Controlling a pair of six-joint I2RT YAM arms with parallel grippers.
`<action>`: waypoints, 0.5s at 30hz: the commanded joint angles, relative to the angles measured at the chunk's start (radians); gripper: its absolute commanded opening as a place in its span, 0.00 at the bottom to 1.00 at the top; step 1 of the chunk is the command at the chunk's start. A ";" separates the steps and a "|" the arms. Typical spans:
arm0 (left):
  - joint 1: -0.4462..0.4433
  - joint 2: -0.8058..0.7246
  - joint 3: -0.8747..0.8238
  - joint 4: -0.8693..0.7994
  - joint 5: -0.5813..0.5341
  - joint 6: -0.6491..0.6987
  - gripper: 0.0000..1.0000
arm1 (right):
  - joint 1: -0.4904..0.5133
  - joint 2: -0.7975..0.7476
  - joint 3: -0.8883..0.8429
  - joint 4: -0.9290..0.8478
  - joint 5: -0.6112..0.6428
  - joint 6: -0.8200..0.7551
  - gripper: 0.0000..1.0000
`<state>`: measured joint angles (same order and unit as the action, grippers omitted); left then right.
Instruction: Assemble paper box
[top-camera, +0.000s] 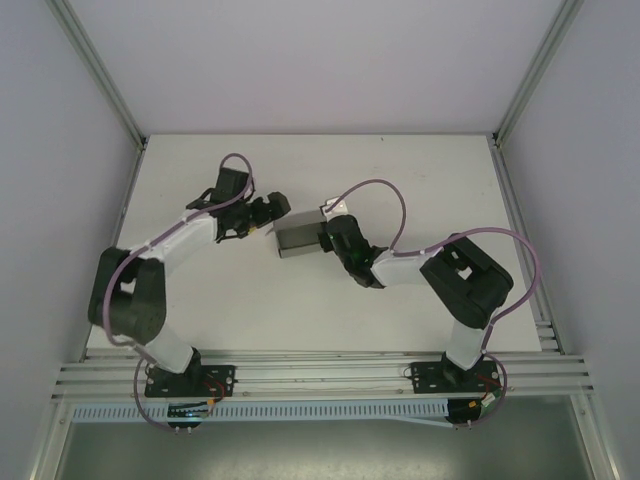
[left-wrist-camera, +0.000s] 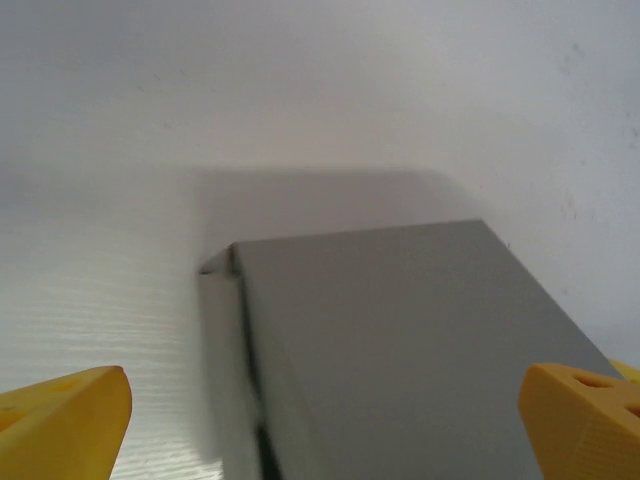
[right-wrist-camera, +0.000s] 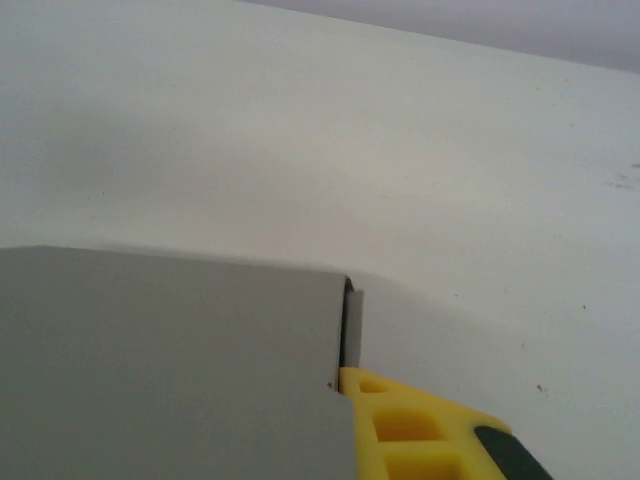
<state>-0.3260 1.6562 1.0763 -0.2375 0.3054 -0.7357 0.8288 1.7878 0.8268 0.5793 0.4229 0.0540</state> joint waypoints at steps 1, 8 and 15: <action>-0.003 0.048 0.026 0.058 0.112 -0.028 0.96 | 0.009 -0.013 -0.031 0.010 0.023 -0.006 0.22; -0.002 0.106 -0.043 0.124 0.150 -0.040 0.75 | 0.014 -0.083 -0.072 -0.026 -0.053 0.033 0.42; -0.003 0.091 -0.106 0.124 0.084 -0.002 0.56 | 0.016 -0.278 -0.209 -0.098 -0.087 0.089 0.75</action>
<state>-0.3271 1.7546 1.0023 -0.1059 0.4141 -0.7620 0.8398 1.5986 0.6621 0.5079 0.3447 0.1108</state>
